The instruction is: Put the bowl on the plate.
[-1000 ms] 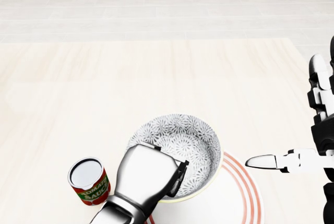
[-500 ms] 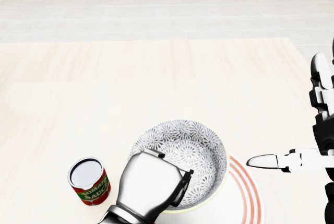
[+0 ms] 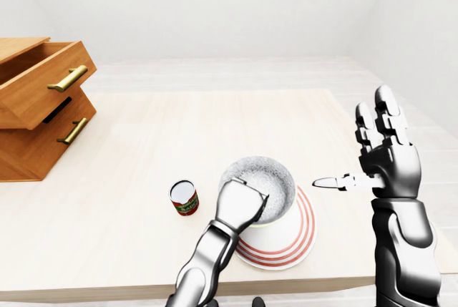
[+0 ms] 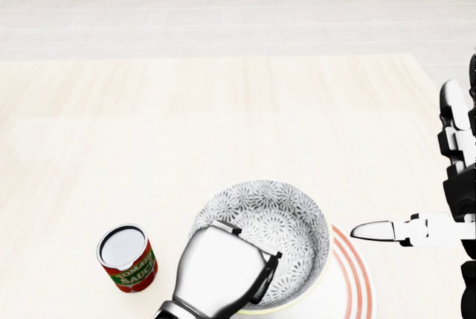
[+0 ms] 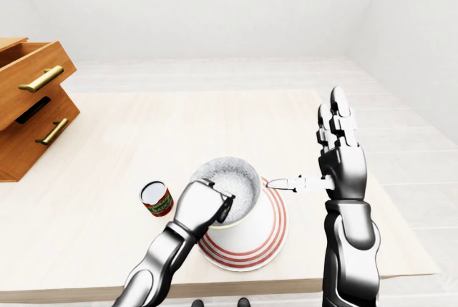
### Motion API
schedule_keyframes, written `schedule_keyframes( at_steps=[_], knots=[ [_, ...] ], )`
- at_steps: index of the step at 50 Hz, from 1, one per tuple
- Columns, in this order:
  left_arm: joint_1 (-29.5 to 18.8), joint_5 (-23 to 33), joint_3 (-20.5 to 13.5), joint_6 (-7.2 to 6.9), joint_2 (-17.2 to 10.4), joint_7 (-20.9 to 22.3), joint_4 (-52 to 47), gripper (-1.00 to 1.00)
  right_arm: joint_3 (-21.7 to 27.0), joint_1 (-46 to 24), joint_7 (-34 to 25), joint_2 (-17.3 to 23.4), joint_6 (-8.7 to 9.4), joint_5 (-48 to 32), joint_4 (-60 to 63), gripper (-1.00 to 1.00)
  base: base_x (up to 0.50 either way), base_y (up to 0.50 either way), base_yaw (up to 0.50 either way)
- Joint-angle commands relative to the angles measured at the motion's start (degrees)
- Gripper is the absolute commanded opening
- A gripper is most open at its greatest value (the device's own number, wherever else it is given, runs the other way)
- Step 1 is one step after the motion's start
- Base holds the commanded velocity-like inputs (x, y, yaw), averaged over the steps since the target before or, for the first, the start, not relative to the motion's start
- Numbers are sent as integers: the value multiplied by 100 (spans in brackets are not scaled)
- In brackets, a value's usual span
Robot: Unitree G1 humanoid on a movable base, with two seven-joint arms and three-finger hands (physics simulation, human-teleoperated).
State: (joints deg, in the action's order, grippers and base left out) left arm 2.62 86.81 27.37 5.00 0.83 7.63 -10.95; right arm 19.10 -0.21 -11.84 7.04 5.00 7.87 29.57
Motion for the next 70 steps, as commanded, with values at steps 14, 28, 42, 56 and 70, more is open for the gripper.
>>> schedule_keyframes(
  at_steps=[14,28,42,56,70],
  knots=[
    [-180,-222,-173,0,144,-274,352,-100,21,28,-31,9,0,23,-133,100,0,0,0],
    [-365,-236,-250,0,255,-357,668,-100,35,11,-27,28,0,36,-155,100,0,0,0],
    [-273,-160,-126,0,276,-509,763,-100,53,5,-25,43,0,46,-117,100,0,0,0],
    [-226,-137,-76,0,233,-682,893,-100,49,22,-32,18,0,45,-121,100,0,0,0],
    [-192,-40,6,0,236,-880,1097,-100,46,18,-29,23,0,56,-188,100,0,0,0]
  ],
)
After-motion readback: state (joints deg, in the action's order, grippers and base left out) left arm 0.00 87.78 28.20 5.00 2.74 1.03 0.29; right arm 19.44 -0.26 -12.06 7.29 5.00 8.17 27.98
